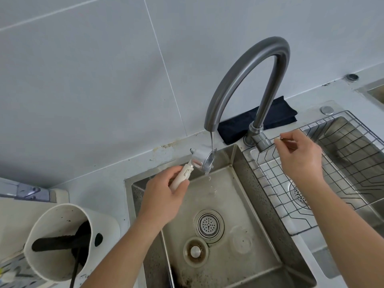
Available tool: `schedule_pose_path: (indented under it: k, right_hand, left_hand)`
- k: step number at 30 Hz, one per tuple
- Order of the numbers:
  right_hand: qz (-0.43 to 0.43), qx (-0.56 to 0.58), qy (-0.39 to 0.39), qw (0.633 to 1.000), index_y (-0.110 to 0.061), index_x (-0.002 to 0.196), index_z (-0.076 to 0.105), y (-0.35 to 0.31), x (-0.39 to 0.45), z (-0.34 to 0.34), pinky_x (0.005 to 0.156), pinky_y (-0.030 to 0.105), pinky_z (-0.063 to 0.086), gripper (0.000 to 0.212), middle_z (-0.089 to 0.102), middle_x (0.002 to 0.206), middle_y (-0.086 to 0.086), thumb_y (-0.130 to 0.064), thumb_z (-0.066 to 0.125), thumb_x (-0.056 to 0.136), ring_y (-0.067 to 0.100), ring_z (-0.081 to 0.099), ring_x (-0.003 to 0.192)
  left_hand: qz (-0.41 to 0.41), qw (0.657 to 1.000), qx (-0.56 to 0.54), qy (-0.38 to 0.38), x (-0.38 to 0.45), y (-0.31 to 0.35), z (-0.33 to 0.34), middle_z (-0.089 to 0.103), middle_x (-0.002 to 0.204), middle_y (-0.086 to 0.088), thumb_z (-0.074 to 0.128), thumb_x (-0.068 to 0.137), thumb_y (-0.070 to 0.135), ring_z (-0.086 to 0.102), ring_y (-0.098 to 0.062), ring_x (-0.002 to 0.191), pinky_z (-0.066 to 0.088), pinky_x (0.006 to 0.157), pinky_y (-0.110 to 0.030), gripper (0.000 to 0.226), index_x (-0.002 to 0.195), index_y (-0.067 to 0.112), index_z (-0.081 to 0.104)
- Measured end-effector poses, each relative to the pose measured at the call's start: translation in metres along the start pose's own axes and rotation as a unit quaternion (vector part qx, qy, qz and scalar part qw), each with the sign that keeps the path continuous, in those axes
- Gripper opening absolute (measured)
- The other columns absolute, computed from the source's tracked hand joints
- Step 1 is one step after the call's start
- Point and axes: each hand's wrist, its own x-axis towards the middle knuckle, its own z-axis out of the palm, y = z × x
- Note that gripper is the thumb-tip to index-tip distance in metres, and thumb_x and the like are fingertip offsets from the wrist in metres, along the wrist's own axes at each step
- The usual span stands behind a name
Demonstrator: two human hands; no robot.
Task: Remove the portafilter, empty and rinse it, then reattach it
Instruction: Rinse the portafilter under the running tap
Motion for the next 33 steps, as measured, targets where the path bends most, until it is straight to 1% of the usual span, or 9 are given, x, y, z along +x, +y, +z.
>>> schedule_pose_path:
  k: [4, 6, 9, 12, 16, 20, 23, 27, 33]
  right_hand:
    - [0.003, 0.000, -0.002, 1.000, -0.030, 0.098, 0.065, 0.000, 0.000, 0.000, 0.063, 0.009, 0.040, 0.011, 0.063, 0.081, -0.025, -0.035, 0.069, 0.089, -0.014, 0.060, 0.074]
    - [0.004, 0.001, -0.003, 1.000, -0.030, 0.098, 0.065, 0.000, 0.000, 0.000, 0.064, 0.009, 0.040, 0.011, 0.063, 0.082, -0.024, -0.034, 0.069, 0.089, -0.013, 0.060, 0.076]
    - [0.003, 0.000, -0.002, 1.000, -0.029, 0.098, 0.065, -0.001, -0.001, 0.000, 0.063, 0.010, 0.041, 0.011, 0.063, 0.081, -0.024, -0.034, 0.069, 0.089, -0.011, 0.060, 0.076]
    - [0.001, -0.002, -0.003, 1.000, -0.029, 0.099, 0.065, -0.002, -0.001, 0.000, 0.064, 0.012, 0.041, 0.012, 0.064, 0.082, -0.023, -0.033, 0.069, 0.089, -0.008, 0.061, 0.078]
    - [-0.001, -0.001, -0.005, 1.000, -0.030, 0.099, 0.064, -0.003, -0.001, -0.001, 0.064, 0.012, 0.042, 0.011, 0.064, 0.083, -0.022, -0.034, 0.068, 0.089, -0.006, 0.062, 0.078]
    - [0.001, 0.005, -0.005, 1.000, -0.033, 0.099, 0.062, -0.003, -0.003, 0.000, 0.065, 0.013, 0.044, 0.012, 0.065, 0.085, -0.022, -0.034, 0.069, 0.089, -0.006, 0.062, 0.079]
    - [0.001, 0.009, -0.001, 1.000, -0.035, 0.098, 0.062, -0.002, -0.003, 0.001, 0.065, 0.013, 0.046, 0.013, 0.065, 0.084, -0.022, -0.035, 0.070, 0.088, -0.008, 0.063, 0.079]
    - [0.006, 0.024, 0.009, 1.000, -0.039, 0.098, 0.053, -0.004, -0.005, 0.000, 0.066, 0.013, 0.046, 0.023, 0.066, 0.085, -0.019, -0.035, 0.073, 0.086, -0.011, 0.063, 0.077]
    - [0.029, 0.052, 0.023, 0.998, -0.032, 0.078, 0.057, -0.004, 0.001, 0.001, 0.054, 0.003, 0.045, 0.023, 0.068, 0.077, -0.016, -0.032, 0.080, 0.081, -0.011, 0.064, 0.074]
  left_hand:
    - [-0.001, 0.999, 0.030, 0.019, -0.001, -0.010, -0.011, 0.060, 0.098, 0.026, 0.072, 0.083, 0.030, 0.060, 0.003, 0.087, 0.051, 0.073, -0.022, 0.036, 0.114, 0.043, 0.060]
    - [-0.004, 0.999, 0.033, 0.035, -0.002, -0.013, -0.015, 0.062, 0.100, 0.023, 0.074, 0.081, 0.026, 0.061, 0.001, 0.089, 0.052, 0.075, -0.025, 0.037, 0.107, 0.049, 0.059]
    - [-0.006, 0.998, 0.034, 0.054, -0.004, -0.015, -0.021, 0.062, 0.094, 0.027, 0.077, 0.078, 0.019, 0.059, 0.008, 0.088, 0.045, 0.070, -0.013, 0.048, 0.091, 0.059, 0.054]
    - [-0.019, 0.998, 0.018, 0.060, -0.006, -0.015, -0.023, 0.064, 0.090, 0.029, 0.077, 0.078, 0.017, 0.058, 0.013, 0.088, 0.041, 0.063, -0.002, 0.046, 0.091, 0.056, 0.055]
    - [-0.041, 0.997, -0.031, 0.058, -0.008, -0.012, -0.022, 0.062, 0.091, 0.039, 0.074, 0.080, 0.017, 0.060, 0.011, 0.085, 0.042, 0.063, -0.001, 0.040, 0.093, 0.052, 0.059]
    - [-0.065, 0.994, -0.061, 0.060, -0.012, -0.014, -0.018, 0.064, 0.091, 0.036, 0.071, 0.083, 0.020, 0.061, 0.010, 0.085, 0.042, 0.062, -0.001, 0.031, 0.098, 0.046, 0.063]
    - [-0.102, 0.988, -0.100, 0.061, -0.013, -0.018, -0.015, 0.071, 0.088, 0.022, 0.068, 0.085, 0.022, 0.067, 0.002, 0.079, 0.047, 0.061, -0.010, 0.025, 0.100, 0.043, 0.065]
    - [-0.148, 0.973, -0.176, 0.033, -0.018, -0.021, -0.008, 0.075, 0.082, 0.011, 0.065, 0.090, 0.017, 0.071, -0.021, 0.070, 0.059, 0.064, -0.038, 0.025, 0.096, 0.042, 0.065]
    - [-0.201, 0.941, -0.271, 0.031, -0.027, -0.020, 0.002, 0.076, 0.083, 0.001, 0.065, 0.090, 0.012, 0.069, -0.017, 0.061, 0.059, 0.057, -0.035, 0.022, 0.095, 0.033, 0.071]
